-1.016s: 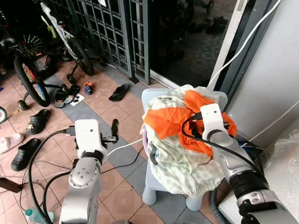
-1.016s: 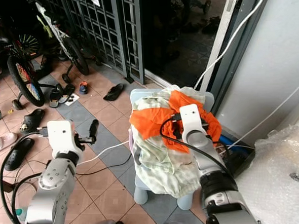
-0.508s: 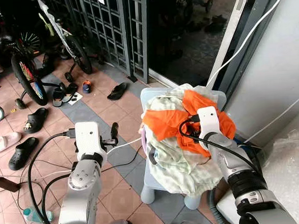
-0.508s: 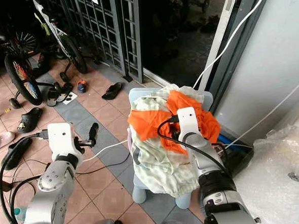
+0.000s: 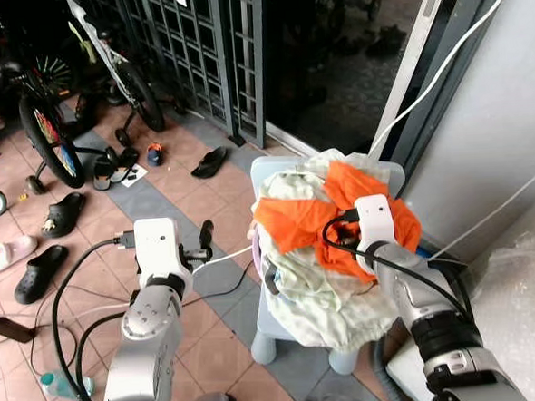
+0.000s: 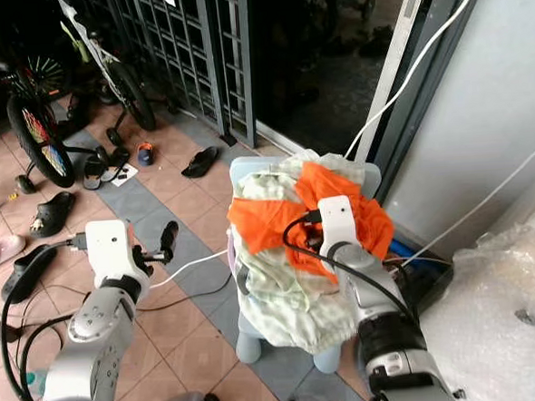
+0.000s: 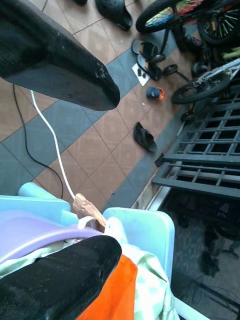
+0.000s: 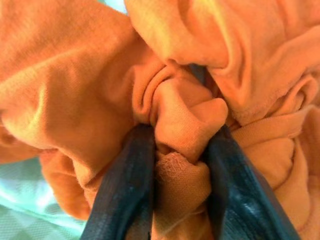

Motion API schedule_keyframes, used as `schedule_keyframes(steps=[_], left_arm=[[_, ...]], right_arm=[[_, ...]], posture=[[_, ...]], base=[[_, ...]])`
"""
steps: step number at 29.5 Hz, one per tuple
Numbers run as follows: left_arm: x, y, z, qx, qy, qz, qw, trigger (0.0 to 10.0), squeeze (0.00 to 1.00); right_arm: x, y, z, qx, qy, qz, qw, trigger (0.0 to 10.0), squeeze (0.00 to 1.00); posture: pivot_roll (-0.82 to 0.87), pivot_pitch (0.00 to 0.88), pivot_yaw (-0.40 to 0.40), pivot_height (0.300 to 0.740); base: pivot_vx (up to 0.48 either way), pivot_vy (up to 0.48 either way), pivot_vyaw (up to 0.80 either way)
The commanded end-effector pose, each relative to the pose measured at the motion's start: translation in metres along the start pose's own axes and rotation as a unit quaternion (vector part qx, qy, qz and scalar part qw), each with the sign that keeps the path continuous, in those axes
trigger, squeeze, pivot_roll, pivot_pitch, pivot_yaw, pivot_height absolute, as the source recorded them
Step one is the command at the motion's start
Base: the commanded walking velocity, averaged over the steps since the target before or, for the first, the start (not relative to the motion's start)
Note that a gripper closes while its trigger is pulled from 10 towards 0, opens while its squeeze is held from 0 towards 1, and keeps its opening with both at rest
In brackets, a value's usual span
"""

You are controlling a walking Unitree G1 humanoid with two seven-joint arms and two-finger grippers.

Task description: Clothes washing

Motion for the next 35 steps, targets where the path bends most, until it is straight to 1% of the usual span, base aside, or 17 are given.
schedule_keyframes(steps=[1, 8, 9, 11, 12, 14, 17, 18, 20, 22, 23, 24, 28, 31, 33, 34, 35], left_arm=[[-0.006, 0.004, 0.001, 0.011, 0.012, 0.011, 1.000, 10.0, 0.00], [-0.011, 0.006, 0.001, 0.013, 0.020, 0.017, 1.000, 10.0, 0.00], [-0.016, 0.009, 0.000, 0.017, 0.029, 0.025, 0.999, 10.0, 0.00], [-0.018, 0.012, -0.002, 0.020, 0.033, 0.034, 0.999, 10.0, 0.00], [-0.018, 0.012, -0.002, 0.020, 0.033, 0.034, 0.999, 10.0, 0.00], [-0.017, 0.012, -0.003, 0.016, 0.030, 0.035, 0.999, 10.0, 0.00], [-0.016, 0.012, -0.003, 0.014, 0.028, 0.036, 0.999, 10.0, 0.00], [-0.015, 0.010, -0.004, 0.009, 0.023, 0.047, 0.999, 10.0, 0.00], [-0.016, 0.010, -0.005, 0.009, 0.027, 0.054, 0.998, 10.0, 0.00], [-0.019, 0.015, -0.007, 0.016, 0.034, 0.061, 0.997, 10.0, 0.00], [-0.013, 0.015, -0.008, 0.013, 0.021, 0.051, 0.998, 10.0, 0.00], [-0.013, 0.015, -0.008, 0.013, 0.021, 0.051, 0.998, 10.0, 0.00], [-0.007, 0.012, -0.007, 0.006, 0.005, 0.036, 0.999, 10.0, 0.00], [-0.004, 0.013, -0.007, 0.008, -0.003, 0.034, 0.999, 10.0, 0.00], [-0.001, 0.013, -0.010, 0.008, -0.006, 0.031, 0.999, 10.0, 0.00], [0.000, 0.011, -0.011, 0.003, -0.008, 0.029, 1.000, 10.0, 0.00], [0.001, 0.009, -0.012, -0.001, -0.010, 0.027, 1.000, 10.0, 0.00]], right_arm=[[0.005, 0.012, 0.004, 0.024, -0.024, -0.030, 0.999, 0.0, 0.00], [0.011, 0.019, 0.007, 0.030, -0.054, -0.030, 0.998, 0.0, 0.00], [0.013, 0.022, 0.008, 0.028, -0.067, -0.029, 0.997, 0.0, 0.00], [0.030, 0.023, 0.013, 0.013, -0.122, -0.038, 0.992, 0.0, 0.00], [0.030, 0.023, 0.013, 0.013, -0.122, -0.038, 0.992, 0.0, 0.00], [0.047, 0.018, 0.020, -0.005, -0.170, -0.043, 0.984, 0.0, 0.00], [0.053, 0.014, 0.024, -0.014, -0.188, -0.042, 0.981, 0.0, 0.00], [0.065, 0.007, 0.033, -0.031, -0.221, -0.043, 0.974, 0.0, 0.00], [0.069, 0.004, 0.036, -0.038, -0.234, -0.043, 0.971, 0.0, 0.00], [0.084, 0.002, 0.043, -0.049, -0.267, -0.028, 0.962, 0.0, 0.00], [0.095, -0.003, 0.050, -0.065, -0.289, -0.008, 0.955, 0.0, 0.00], [0.095, -0.003, 0.050, -0.065, -0.289, -0.008, 0.955, 0.0, 0.00], [0.112, -0.021, 0.064, -0.097, -0.315, -0.021, 0.944, 0.0, 0.00], [0.122, -0.023, 0.073, -0.102, -0.334, -0.014, 0.937, 0.0, 0.00], [0.127, -0.021, 0.078, -0.103, -0.348, 0.009, 0.932, 0.2, 0.00], [0.123, -0.021, 0.077, -0.105, -0.341, 0.014, 0.934, 8.6, 0.00], [0.119, -0.022, 0.076, -0.108, -0.335, 0.014, 0.936, 10.0, 0.00]], posture=[[0.00, 0.034, -0.009, 0.740], [-0.01, 0.008, 0.003, 0.740], [-0.01, 0.000, 0.020, 0.740], [-0.01, 0.000, 0.038, 0.740], [-0.01, 0.000, 0.038, 0.740], [-0.01, 0.000, 0.040, 0.740], [-0.01, 0.000, 0.040, 0.740], [-0.01, 0.000, 0.013, 0.740], [-0.01, 0.000, 0.017, 0.740], [-0.01, 0.000, 0.021, 0.740], [-0.01, 0.000, 0.022, 0.740], [-0.01, 0.000, 0.022, 0.740], [-0.01, 0.000, 0.027, 0.740], [-0.02, 0.000, 0.033, 0.740], [-0.02, 0.000, 0.039, 0.740], [-0.03, 0.000, 0.041, 0.740], [-0.03, 0.000, 0.042, 0.740]], base=[[0.000, 0.000, 0.00], [0.000, 0.000, 0.00], [0.000, 0.000, 0.00], [0.000, 0.000, 0.00], [0.000, 0.000, 0.00], [0.000, 0.000, 0.00], [0.000, 0.000, 0.00], [0.000, 0.000, 0.00], [0.000, 0.000, 0.00], [0.000, 0.000, 0.00], [0.000, 0.000, 0.00], [0.000, 0.000, 0.00], [0.000, 0.000, 0.00], [0.000, 0.000, 0.00], [0.000, 0.000, 0.00], [0.000, 0.000, 0.00], [0.000, 0.000, 0.00]])
Point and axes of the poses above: a point about 5 cm out from each wrist's last joint towards the gripper, its own z axis pointing back from the gripper into the wrist, its own x axis along the axis of the wrist's last joint, y = z × x, the point moved 5 cm from there along -z, pointing out of the wrist towards the gripper, and after that the axes turned 13 degrees about z, right-handed, at the moved point
